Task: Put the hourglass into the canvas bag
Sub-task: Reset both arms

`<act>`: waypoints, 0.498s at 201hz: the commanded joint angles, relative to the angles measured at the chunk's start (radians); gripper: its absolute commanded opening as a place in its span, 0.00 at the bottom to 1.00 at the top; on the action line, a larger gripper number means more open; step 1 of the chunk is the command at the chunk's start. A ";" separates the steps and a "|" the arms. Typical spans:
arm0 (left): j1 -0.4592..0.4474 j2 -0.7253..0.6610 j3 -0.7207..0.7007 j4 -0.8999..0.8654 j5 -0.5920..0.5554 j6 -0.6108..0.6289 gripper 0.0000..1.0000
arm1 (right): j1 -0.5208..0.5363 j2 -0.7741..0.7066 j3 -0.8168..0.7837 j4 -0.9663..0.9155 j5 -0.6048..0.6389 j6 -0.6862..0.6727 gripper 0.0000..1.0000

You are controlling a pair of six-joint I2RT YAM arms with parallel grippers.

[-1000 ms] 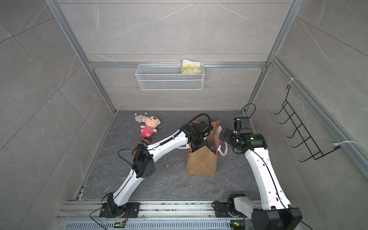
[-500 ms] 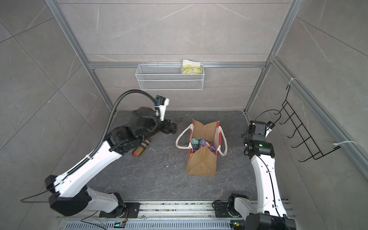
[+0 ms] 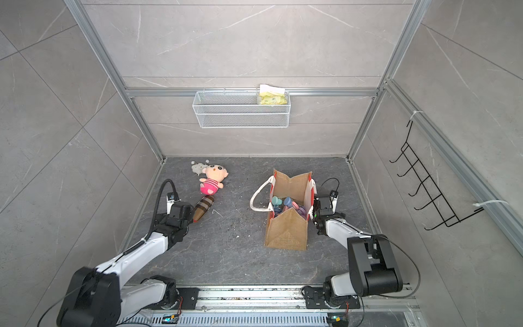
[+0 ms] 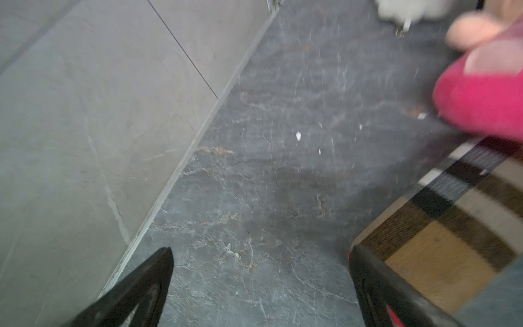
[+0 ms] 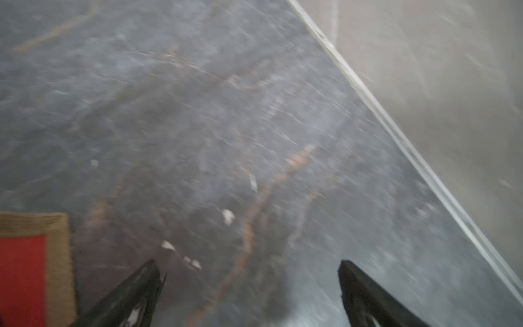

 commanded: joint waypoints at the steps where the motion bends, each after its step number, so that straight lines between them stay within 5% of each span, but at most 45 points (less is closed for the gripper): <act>1: 0.008 0.128 -0.055 0.557 0.069 0.178 1.00 | 0.008 0.031 0.016 0.237 -0.034 -0.136 0.99; 32: 0.030 0.198 -0.048 0.657 0.131 0.285 0.99 | 0.010 -0.012 -0.215 0.694 -0.226 -0.270 0.99; 51: 0.127 0.206 -0.145 0.839 0.305 0.258 0.99 | 0.012 0.079 -0.275 0.907 -0.299 -0.310 0.99; 62: 0.195 0.180 -0.166 0.820 0.403 0.194 0.99 | 0.011 0.038 -0.256 0.788 -0.302 -0.296 0.99; 76: 0.272 0.226 -0.192 0.887 0.539 0.157 0.99 | 0.011 0.064 -0.270 0.871 -0.297 -0.305 0.99; 86: 0.286 0.275 -0.196 0.978 0.539 0.157 1.00 | 0.011 0.042 -0.264 0.815 -0.301 -0.304 0.99; 100: 0.289 0.240 -0.142 0.803 0.535 0.134 1.00 | 0.012 0.061 -0.267 0.856 -0.300 -0.305 0.99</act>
